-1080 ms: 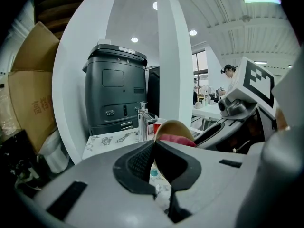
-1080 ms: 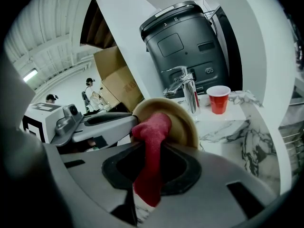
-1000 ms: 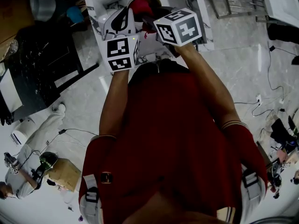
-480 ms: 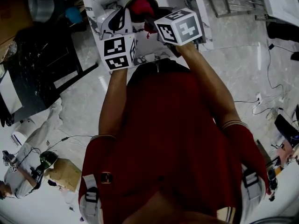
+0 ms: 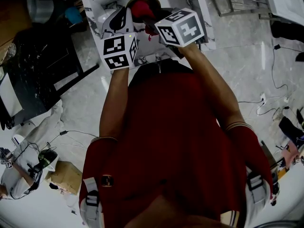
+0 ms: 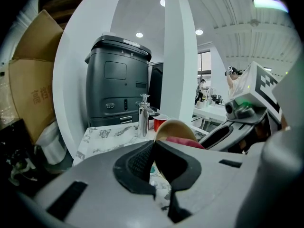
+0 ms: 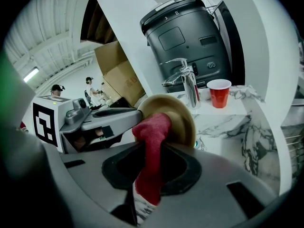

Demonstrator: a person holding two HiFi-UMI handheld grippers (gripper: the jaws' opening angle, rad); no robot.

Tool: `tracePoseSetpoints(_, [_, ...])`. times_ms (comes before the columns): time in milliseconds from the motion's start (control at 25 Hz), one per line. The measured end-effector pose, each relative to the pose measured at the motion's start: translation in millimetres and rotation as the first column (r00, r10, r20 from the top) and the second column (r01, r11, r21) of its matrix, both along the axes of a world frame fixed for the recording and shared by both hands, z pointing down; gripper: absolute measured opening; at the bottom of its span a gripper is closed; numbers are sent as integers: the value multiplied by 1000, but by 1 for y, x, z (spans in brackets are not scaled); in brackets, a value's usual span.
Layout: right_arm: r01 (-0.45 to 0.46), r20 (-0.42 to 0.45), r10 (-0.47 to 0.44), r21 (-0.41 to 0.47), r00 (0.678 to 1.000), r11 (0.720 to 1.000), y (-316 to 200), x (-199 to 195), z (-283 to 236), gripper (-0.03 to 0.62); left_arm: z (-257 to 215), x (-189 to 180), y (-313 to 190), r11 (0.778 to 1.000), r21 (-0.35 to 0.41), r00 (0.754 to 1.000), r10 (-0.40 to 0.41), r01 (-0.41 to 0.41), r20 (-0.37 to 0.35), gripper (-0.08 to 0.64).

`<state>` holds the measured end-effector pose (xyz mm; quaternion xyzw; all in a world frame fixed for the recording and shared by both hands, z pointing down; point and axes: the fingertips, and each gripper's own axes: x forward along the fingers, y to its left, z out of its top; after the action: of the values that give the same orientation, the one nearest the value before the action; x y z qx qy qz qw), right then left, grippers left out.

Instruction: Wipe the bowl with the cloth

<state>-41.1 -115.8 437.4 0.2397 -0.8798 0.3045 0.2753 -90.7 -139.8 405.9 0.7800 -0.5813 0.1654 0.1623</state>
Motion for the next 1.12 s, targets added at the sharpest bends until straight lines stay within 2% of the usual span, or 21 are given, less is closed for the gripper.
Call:
tracePoseSetpoints(400, [10, -1, -10, 67, 1000, 998, -4, 8, -7, 82, 11, 1, -3, 999, -45, 998, -20, 17, -53, 15])
tracePoseSetpoints(840, [44, -26, -40, 162, 999, 986, -8, 20, -11, 82, 43, -4, -7, 985, -166, 990, -59, 38, -126, 14])
tracePoseSetpoints(1120, [38, -31, -33, 175, 999, 984, -16, 28, -7, 83, 65, -3, -15, 968, -250, 985, -66, 24, -161, 14])
